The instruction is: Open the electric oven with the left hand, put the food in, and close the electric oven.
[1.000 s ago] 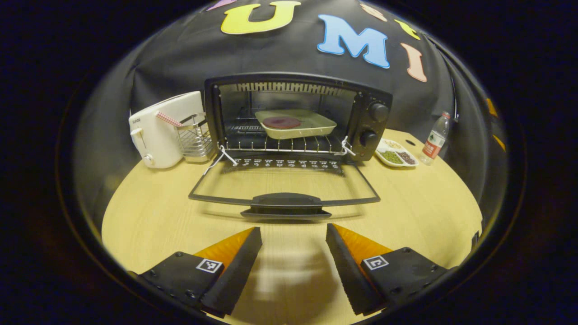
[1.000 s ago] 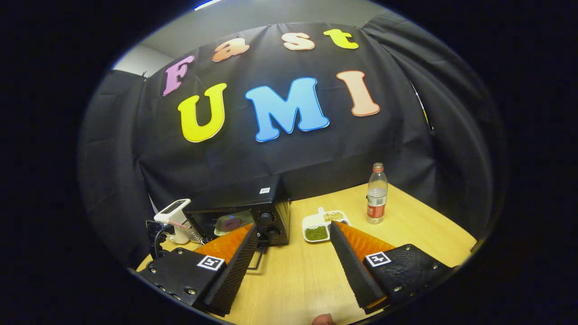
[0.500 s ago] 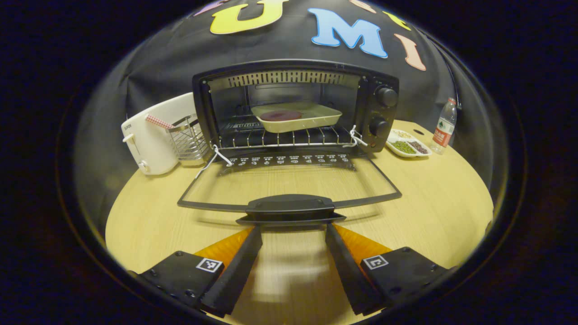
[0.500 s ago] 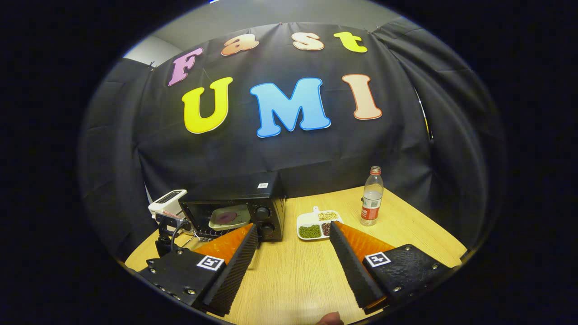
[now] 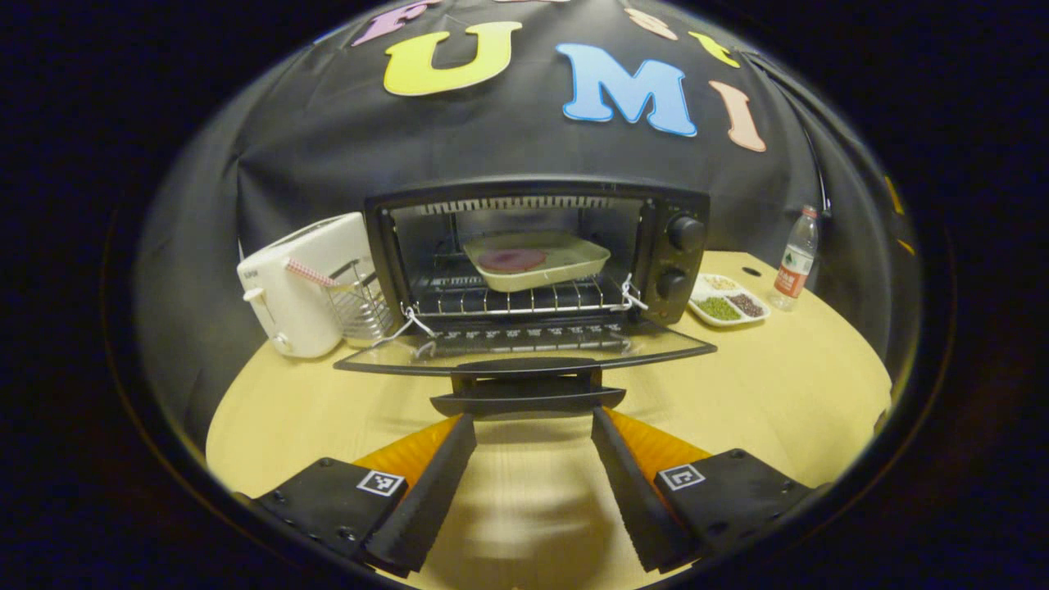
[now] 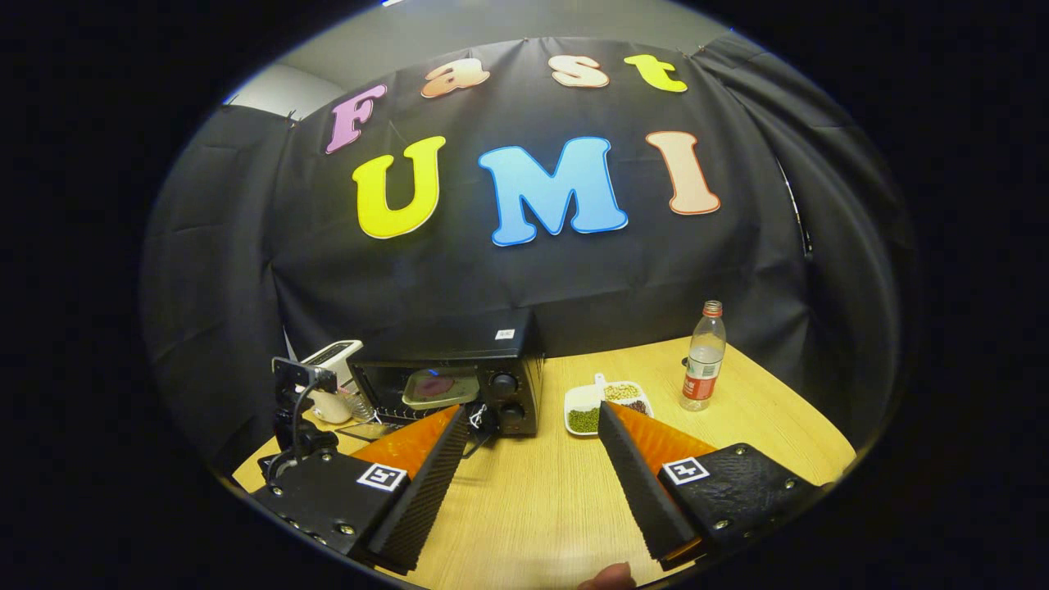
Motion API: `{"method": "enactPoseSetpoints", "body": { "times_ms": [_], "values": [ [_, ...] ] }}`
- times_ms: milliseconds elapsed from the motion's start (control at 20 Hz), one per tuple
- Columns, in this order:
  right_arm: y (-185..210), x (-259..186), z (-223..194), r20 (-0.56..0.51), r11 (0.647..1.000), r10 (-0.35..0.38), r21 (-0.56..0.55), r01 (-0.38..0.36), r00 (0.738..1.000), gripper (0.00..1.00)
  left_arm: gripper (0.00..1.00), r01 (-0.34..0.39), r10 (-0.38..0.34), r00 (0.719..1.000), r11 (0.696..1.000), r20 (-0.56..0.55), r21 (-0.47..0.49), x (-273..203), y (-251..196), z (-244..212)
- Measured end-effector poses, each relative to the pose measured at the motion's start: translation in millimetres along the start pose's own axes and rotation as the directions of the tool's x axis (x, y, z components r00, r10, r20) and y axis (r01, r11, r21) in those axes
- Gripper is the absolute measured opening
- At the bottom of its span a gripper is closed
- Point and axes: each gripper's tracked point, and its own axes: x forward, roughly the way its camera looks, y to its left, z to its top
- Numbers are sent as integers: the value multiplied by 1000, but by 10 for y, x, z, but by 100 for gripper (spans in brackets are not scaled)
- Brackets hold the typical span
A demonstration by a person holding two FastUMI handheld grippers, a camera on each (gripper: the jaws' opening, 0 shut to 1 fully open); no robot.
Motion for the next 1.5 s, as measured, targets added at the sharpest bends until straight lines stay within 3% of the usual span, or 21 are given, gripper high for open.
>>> {"method": "enactPoseSetpoints", "body": {
  "times_ms": [50,100,300,750,1100,1500],
  "values": [
    [2,-7,-9,0,1000,5,-4,-5,1000,98,91,-2,2,1000,1000,22,-3,-39,0,74],
    [-2,-12,-8,-2,1000,8,-9,-8,1000,98,97,-4,4,999,1000,39,-5,-59,9,148],
    [-46,30,19,-2,1000,10,-12,-10,1000,98,100,-11,14,998,999,69,-42,-93,34,347],
    [-214,-33,82,20,1000,-27,-4,27,999,98,97,1,2,979,1000,204,-15,-220,20,1069],
    [-451,-409,480,110,999,-14,-39,18,994,98,100,8,12,922,999,387,-49,-1368,-329,1709],
    [-680,-1037,651,163,993,40,-120,-20,986,98,100,-81,98,862,995,498,-55,-2919,-607,1760]
  ]
}}
